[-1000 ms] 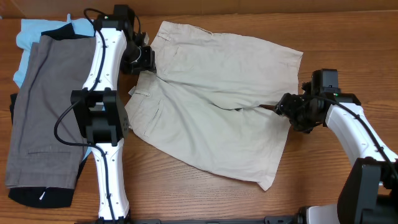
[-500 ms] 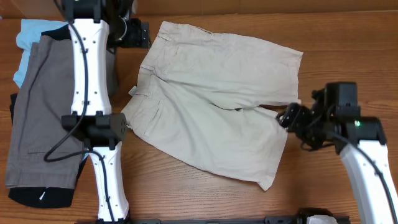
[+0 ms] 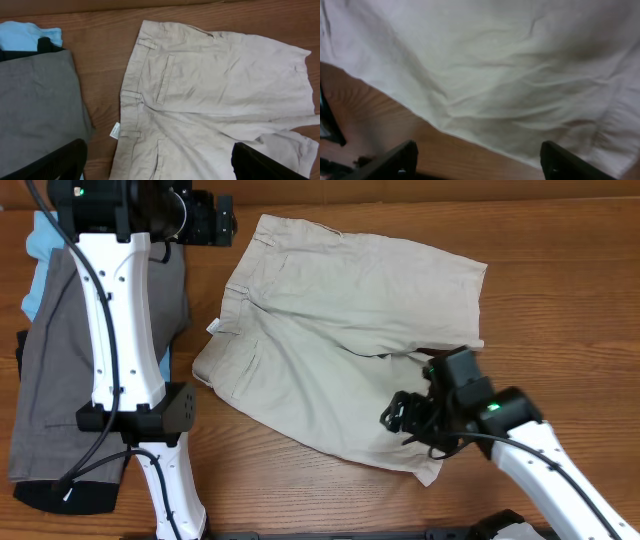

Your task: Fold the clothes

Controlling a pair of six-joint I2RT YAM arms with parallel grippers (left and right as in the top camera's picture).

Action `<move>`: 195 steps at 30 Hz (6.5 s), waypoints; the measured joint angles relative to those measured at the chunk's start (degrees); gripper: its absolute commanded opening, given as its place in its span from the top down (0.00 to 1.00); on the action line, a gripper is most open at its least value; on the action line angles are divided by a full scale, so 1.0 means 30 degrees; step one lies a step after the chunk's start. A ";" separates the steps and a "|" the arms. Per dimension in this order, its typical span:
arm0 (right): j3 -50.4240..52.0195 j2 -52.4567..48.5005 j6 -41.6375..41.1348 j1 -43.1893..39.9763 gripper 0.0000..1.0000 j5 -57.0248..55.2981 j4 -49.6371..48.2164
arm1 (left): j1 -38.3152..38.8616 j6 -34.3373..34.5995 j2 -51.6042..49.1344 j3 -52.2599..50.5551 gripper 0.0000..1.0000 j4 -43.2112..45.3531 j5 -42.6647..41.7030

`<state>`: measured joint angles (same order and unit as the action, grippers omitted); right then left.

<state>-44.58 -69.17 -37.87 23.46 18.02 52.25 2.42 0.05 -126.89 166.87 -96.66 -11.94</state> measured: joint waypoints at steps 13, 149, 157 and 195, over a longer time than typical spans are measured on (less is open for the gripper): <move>0.3439 -0.3096 -0.3024 -0.1719 0.19 0.0036 -0.3548 | 0.0801 -0.0204 0.0044 -0.4131 0.00 0.0000 -0.0007; 0.1348 0.0721 -0.8145 -0.4881 0.96 -0.5173 0.3861 | 0.1290 1.0397 0.7570 -3.1838 0.96 1.2619 0.0393; -0.5202 0.1727 -0.7089 -0.4779 0.96 -0.7067 0.8247 | 0.1297 0.7861 0.7584 -2.5376 0.96 0.8510 -0.0182; -1.0353 -0.8065 0.1392 -0.7796 0.96 -0.7104 -0.3577 | 0.1872 0.9377 1.0353 -2.7299 0.96 2.1048 0.2477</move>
<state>-75.64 -93.36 -33.69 0.08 -3.29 41.52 8.03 28.18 -95.83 84.97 -33.52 -4.51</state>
